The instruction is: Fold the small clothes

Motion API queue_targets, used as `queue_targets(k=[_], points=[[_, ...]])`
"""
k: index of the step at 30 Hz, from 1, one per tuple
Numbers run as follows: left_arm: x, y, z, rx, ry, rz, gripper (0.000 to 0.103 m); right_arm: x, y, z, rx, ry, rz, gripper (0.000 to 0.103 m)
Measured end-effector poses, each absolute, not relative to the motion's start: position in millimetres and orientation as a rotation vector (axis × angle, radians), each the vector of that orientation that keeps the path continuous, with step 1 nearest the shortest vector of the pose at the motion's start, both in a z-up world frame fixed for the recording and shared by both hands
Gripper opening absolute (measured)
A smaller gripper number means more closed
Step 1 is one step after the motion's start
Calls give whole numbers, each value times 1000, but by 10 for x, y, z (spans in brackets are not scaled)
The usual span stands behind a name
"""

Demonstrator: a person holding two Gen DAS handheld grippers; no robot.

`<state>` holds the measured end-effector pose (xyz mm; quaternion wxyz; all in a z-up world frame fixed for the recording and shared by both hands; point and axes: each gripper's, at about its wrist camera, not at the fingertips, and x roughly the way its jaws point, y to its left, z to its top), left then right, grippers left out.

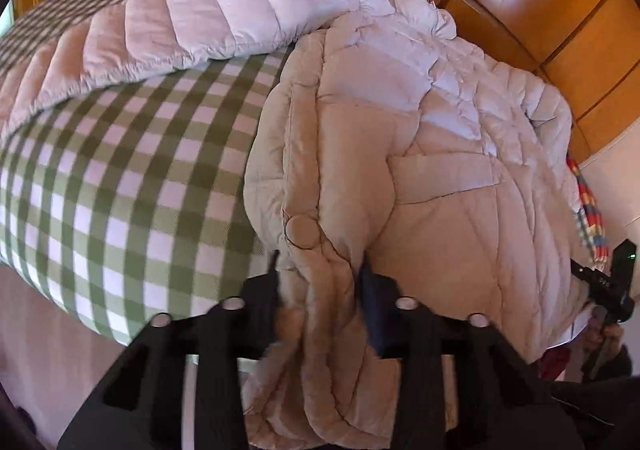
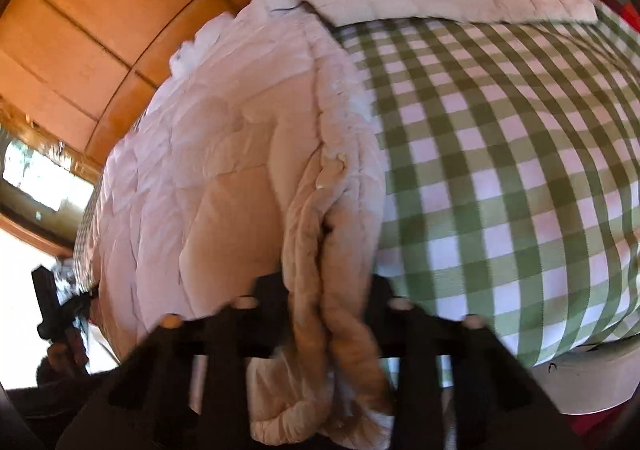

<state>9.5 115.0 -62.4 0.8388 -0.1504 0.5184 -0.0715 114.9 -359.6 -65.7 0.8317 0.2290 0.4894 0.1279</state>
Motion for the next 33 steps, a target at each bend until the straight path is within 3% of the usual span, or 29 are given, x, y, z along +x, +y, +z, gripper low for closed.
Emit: queue_targets(k=[6, 8, 10, 11, 12, 15, 20, 24, 26, 33], points=[[254, 1222, -538, -250, 1108, -96, 24, 778, -3491, -500, 400, 1061, 347, 11], [254, 1167, -500, -224, 1100, -74, 31, 734, -3503, -662, 398, 1101, 314, 14], [236, 1147, -417, -198, 1082, -30, 34, 728, -3522, -707, 414, 1110, 297, 36], [223, 1099, -340, -186, 1053, -13, 34, 709, -3542, -687, 424, 1105, 292, 66], [201, 1057, -227, -178, 1009, -2, 36, 742, -3601, -653, 438, 1090, 293, 85], [144, 1059, -21, -221, 895, -19, 51, 772, -3863, -432, 501, 977, 265, 85], [317, 639, 145, -237, 831, -157, 51, 1073, -4558, -439, 831, 790, 128, 85], [490, -1, -18, -128, 872, -282, 51, 1340, -5148, -677, 1053, 685, -35, 64], [553, -313, -121, -38, 892, -325, 53, 1501, -5391, -802, 1122, 656, -111, 58], [761, -563, -400, -18, 963, -326, 69, 1904, -5948, -943, 1193, 627, -240, 54]])
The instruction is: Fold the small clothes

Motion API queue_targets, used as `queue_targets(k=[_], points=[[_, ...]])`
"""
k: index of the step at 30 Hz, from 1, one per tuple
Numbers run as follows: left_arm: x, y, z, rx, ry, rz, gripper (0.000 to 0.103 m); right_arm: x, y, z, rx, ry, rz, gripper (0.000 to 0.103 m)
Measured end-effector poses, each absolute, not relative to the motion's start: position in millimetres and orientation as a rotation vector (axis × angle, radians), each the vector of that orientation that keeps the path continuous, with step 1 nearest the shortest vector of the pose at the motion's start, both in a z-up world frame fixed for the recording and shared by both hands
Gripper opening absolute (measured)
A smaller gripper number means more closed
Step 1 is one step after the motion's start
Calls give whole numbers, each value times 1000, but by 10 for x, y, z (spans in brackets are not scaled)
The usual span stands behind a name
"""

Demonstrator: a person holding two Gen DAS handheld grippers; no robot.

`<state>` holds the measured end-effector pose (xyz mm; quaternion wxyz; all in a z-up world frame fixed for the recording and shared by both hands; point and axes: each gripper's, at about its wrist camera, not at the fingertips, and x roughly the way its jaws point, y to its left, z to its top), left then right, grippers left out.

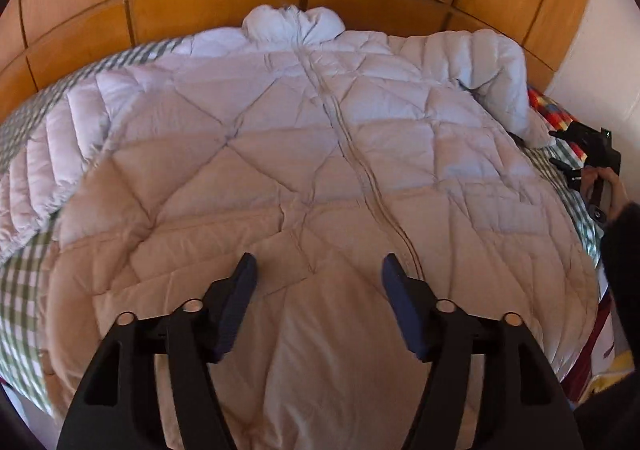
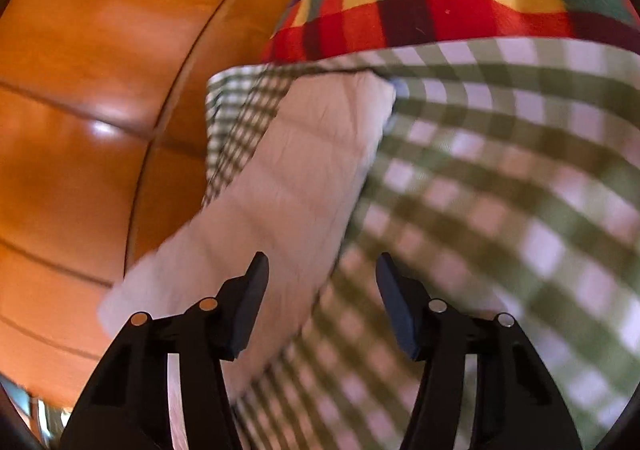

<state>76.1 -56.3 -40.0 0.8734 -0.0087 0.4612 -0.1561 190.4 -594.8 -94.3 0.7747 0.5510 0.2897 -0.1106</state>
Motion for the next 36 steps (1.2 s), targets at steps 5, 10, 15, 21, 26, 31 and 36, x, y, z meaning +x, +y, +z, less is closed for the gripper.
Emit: queue_targets(k=[5, 10, 15, 21, 26, 31, 36], points=[[810, -501, -445, -61, 993, -311, 70, 2317, -6009, -995, 1160, 680, -275, 23], [821, -454, -445, -95, 1004, -326, 70, 2405, -6064, -777, 1053, 710, -295, 5], [813, -424, -452, -119, 1000, -335, 70, 2100, -6280, -79, 940, 561, -359, 4], [757, -345, -344, -158, 966, -355, 70, 2043, -6451, 645, 916, 450, -438, 4], [719, -181, -251, -216, 936, -369, 70, 2539, -5881, 1434, 750, 407, -311, 4], [686, -7, -154, -285, 901, -371, 70, 2884, -4655, 1844, 637, 458, -41, 4], [710, 147, -71, -330, 874, -385, 70, 3159, -3058, 1838, 466, 551, 237, 4]])
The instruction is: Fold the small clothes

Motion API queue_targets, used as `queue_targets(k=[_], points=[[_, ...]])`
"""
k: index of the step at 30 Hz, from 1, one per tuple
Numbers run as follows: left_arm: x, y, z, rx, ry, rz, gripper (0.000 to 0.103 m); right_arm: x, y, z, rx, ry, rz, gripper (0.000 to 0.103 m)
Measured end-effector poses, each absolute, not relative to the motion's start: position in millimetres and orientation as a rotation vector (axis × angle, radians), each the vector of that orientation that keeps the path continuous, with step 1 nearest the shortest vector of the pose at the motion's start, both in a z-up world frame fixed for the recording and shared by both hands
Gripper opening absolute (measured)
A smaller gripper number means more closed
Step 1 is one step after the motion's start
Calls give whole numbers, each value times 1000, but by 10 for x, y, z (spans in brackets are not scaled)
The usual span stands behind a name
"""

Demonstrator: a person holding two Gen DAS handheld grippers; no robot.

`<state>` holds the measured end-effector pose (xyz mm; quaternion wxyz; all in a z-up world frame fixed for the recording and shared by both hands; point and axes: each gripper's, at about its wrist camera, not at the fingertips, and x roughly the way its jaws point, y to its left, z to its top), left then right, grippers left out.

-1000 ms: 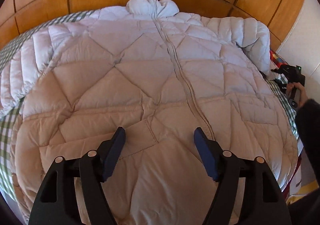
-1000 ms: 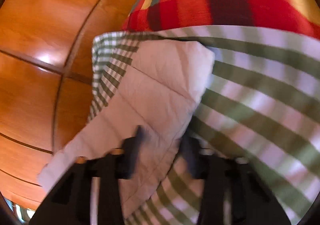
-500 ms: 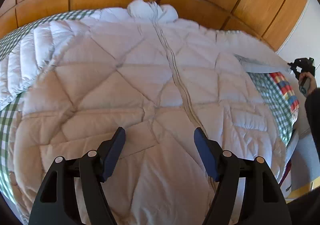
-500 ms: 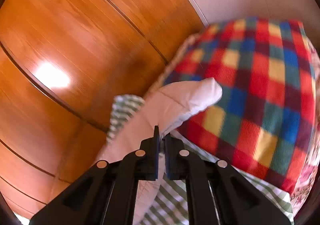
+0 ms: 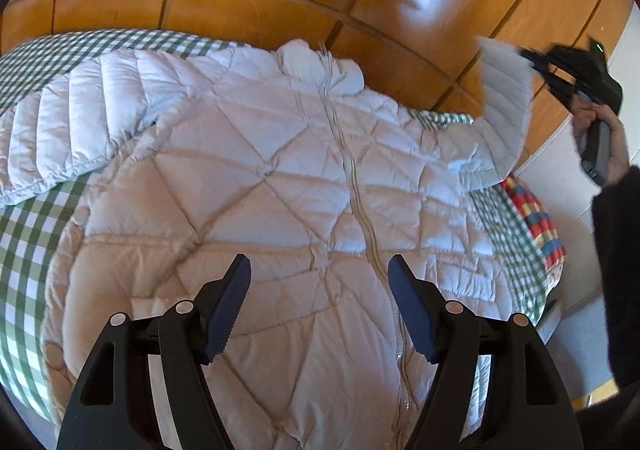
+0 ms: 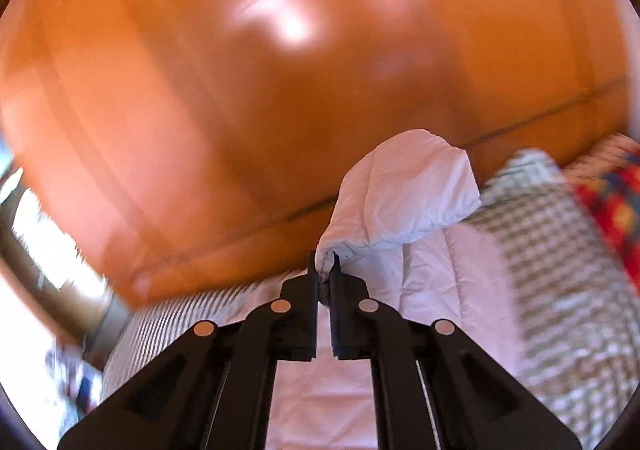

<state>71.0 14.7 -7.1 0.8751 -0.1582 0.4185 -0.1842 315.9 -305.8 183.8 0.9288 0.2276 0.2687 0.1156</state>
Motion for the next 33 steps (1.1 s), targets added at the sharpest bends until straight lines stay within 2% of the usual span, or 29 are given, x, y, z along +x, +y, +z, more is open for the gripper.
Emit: queue_targets(k=[7, 8, 9, 10, 11, 12, 20, 24, 29, 31, 32, 33], points=[[802, 430, 3, -404, 842, -377, 70, 3414, -1030, 1311, 208, 717, 510, 4], [824, 466, 6, -414, 840, -376, 70, 3441, -879, 1223, 204, 743, 536, 10], [853, 502, 6, -424, 838, -374, 70, 3498, -788, 1131, 207, 770, 566, 24], [877, 526, 4, -428, 838, -369, 70, 3512, -699, 1041, 214, 799, 596, 42], [914, 555, 6, -432, 838, -362, 70, 3540, -700, 978, 240, 818, 621, 77], [941, 569, 8, -438, 837, -363, 70, 3515, -739, 959, 277, 818, 639, 80], [1376, 663, -67, -526, 845, -355, 70, 2853, -1773, 755, 395, 751, 544, 84], [1702, 661, -214, -563, 874, -311, 70, 2498, -2533, 421, 442, 783, 378, 83], [2069, 657, -404, -585, 927, -244, 70, 2340, -3358, 24, 664, 837, 254, 83], [2171, 618, -391, -578, 920, -238, 60, 2358, -3533, -27, 761, 830, 269, 83], [2218, 584, -384, -556, 924, -227, 48, 2381, -3577, -23, 801, 825, 282, 83], [2257, 565, -392, -543, 934, -217, 32, 2430, -3585, -34, 837, 823, 296, 83]])
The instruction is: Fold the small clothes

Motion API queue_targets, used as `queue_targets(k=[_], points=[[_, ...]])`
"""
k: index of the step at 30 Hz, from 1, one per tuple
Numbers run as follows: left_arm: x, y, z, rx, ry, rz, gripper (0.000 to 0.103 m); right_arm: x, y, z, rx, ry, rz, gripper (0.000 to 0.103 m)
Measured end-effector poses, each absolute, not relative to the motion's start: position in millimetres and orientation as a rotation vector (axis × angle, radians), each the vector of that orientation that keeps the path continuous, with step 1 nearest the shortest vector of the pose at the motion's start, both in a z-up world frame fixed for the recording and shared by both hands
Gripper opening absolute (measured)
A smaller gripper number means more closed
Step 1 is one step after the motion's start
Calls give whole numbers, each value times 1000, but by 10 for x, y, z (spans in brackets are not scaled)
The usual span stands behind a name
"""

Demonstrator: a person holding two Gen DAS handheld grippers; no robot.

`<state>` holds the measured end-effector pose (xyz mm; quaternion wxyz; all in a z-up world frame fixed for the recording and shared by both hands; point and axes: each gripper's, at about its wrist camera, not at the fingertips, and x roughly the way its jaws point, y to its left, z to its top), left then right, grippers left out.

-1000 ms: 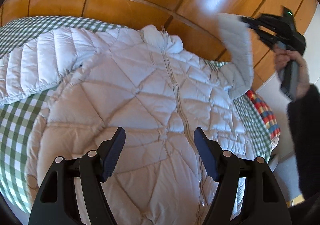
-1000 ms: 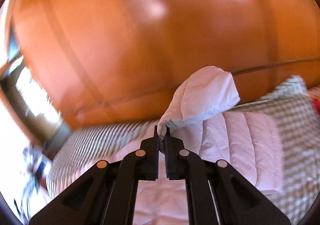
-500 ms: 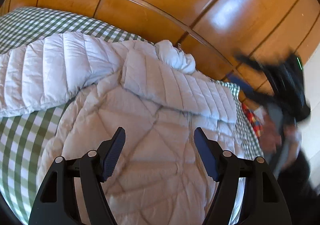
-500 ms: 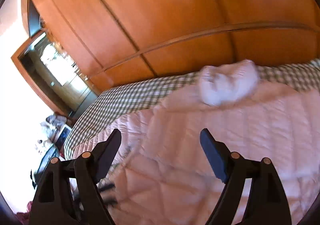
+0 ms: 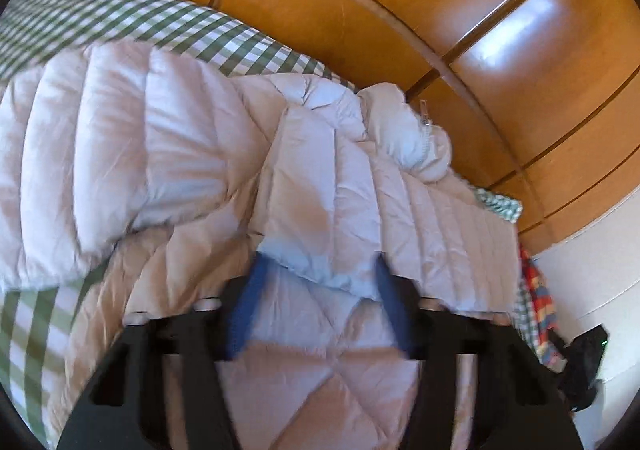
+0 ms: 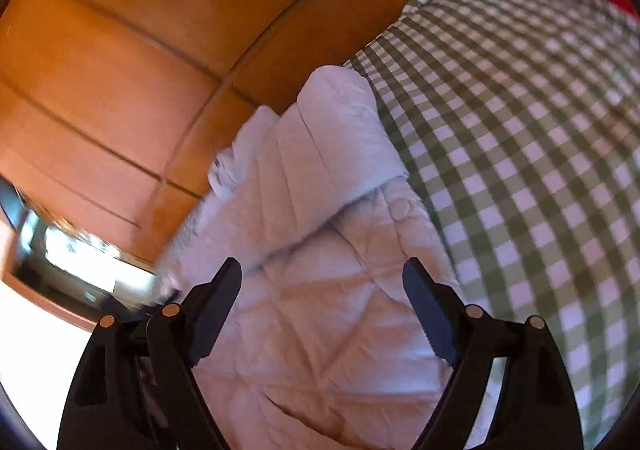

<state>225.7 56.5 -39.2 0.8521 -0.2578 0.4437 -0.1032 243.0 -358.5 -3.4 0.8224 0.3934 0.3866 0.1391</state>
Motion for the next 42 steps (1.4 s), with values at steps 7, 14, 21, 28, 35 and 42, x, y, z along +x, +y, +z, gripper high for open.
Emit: queue_targets(k=[7, 14, 21, 28, 35, 42], points=[[2397, 594, -342, -508, 909, -165, 2, 2770, -3311, 247, 794, 749, 354, 83], [2377, 575, -252, -410, 874, -99, 2, 3268, -2979, 222, 586, 771, 224, 83], [2346, 501, -589, -374, 985, -102, 2, 3536, -2712, -388, 412, 917, 122, 83], [2039, 805, -243, -480, 907, -115, 2, 3301, -2636, -110, 384, 860, 98, 90], [1318, 1496, -105, -649, 821, -17, 2, 2703, -2107, 103, 192, 814, 187, 97], [535, 2488, -246, -834, 713, 213, 46, 2253, -1661, -275, 20, 877, 179, 101]])
